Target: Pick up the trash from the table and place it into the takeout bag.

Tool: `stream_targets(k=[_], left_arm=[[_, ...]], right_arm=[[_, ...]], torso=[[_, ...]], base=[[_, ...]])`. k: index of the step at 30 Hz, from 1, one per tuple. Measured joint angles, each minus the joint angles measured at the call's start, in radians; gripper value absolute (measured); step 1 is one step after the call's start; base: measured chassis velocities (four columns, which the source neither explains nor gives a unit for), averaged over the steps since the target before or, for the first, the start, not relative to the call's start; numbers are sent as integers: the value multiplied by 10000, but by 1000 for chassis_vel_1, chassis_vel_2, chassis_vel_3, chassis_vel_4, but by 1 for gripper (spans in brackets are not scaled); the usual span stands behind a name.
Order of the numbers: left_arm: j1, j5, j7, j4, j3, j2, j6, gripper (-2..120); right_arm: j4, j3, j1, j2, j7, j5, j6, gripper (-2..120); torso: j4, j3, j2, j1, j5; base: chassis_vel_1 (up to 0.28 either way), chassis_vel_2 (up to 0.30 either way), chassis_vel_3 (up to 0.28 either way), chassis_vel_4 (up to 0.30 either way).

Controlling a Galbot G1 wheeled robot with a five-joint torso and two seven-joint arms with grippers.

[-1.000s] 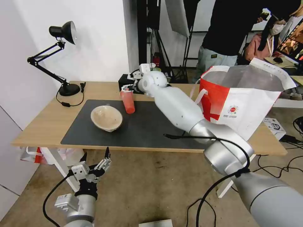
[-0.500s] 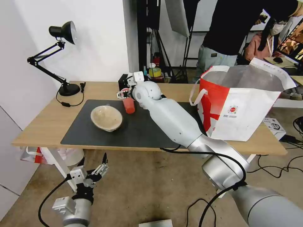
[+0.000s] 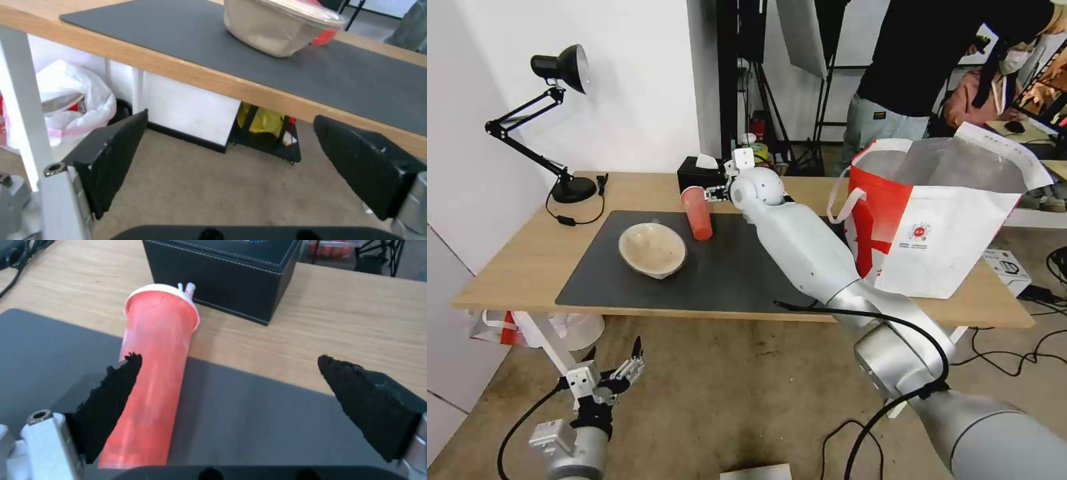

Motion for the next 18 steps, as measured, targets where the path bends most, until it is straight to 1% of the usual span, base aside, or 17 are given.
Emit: stream_targets(k=[6, 18], left_arm=[[57, 168, 7, -80, 51, -253, -7, 100], [155, 277, 14, -231, 43, -365, -39, 100]], right_arm=[[-56, 2, -3, 0, -71, 222, 0, 100], [-199, 148, 50, 0, -184, 230, 6, 100]], torso=[[0, 0, 0, 0, 0], [-1, 0, 0, 0, 0]], base=[[0, 0, 0, 0], [0, 0, 0, 0]])
